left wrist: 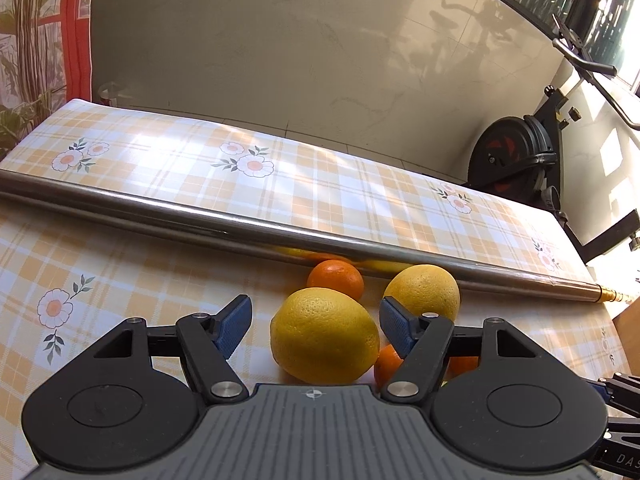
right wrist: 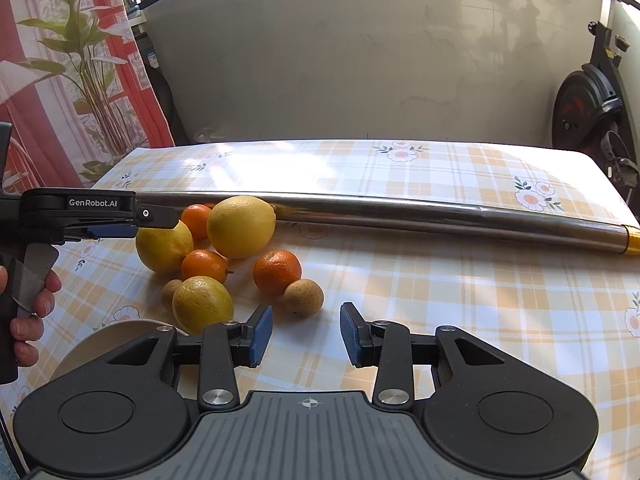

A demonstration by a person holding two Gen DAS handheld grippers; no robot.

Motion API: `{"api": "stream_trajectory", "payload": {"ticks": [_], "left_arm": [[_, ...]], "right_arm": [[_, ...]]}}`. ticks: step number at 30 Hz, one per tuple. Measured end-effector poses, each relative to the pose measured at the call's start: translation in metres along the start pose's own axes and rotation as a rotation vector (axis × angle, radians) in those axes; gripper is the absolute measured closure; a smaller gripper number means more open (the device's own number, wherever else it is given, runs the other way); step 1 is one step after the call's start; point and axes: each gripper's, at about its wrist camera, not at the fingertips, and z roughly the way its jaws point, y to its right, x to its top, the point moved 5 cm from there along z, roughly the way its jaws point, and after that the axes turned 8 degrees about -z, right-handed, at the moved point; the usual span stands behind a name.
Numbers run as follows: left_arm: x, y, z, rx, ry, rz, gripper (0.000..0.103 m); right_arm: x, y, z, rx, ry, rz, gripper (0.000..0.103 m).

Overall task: Organize fruits
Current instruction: 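Grasp a yellow lemon with the left tool and lift it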

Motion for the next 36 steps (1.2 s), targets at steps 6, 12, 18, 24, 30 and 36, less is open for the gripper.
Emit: {"api": "stream_trajectory", "payload": {"ticks": [6, 12, 18, 24, 30, 36], "left_arm": [[-0.007, 0.003, 0.012, 0.005, -0.035, 0.019, 0.031], [-0.009, 0.004, 0.022, -0.005, -0.072, 0.016, 0.034], [-0.012, 0.001, 0.024, -0.022, -0.077, 0.001, 0.038], [-0.016, -0.006, 0.007, -0.002, -0.047, 0.063, 0.038], [-0.011, -0.010, -0.021, -0.034, -0.005, 0.053, 0.038], [-0.016, -0.010, -0.048, -0.054, 0.022, 0.073, 0.038]], "right_arm": [[-0.003, 0.002, 0.002, 0.003, -0.006, 0.007, 0.068], [-0.003, 0.004, 0.002, -0.001, -0.006, 0.006, 0.068], [-0.004, 0.003, 0.002, 0.000, -0.010, 0.007, 0.068], [-0.003, 0.003, 0.006, -0.005, -0.013, -0.025, 0.068], [0.004, 0.001, 0.018, 0.001, -0.001, -0.062, 0.068], [0.007, -0.003, 0.037, 0.011, -0.023, -0.083, 0.068]]}}
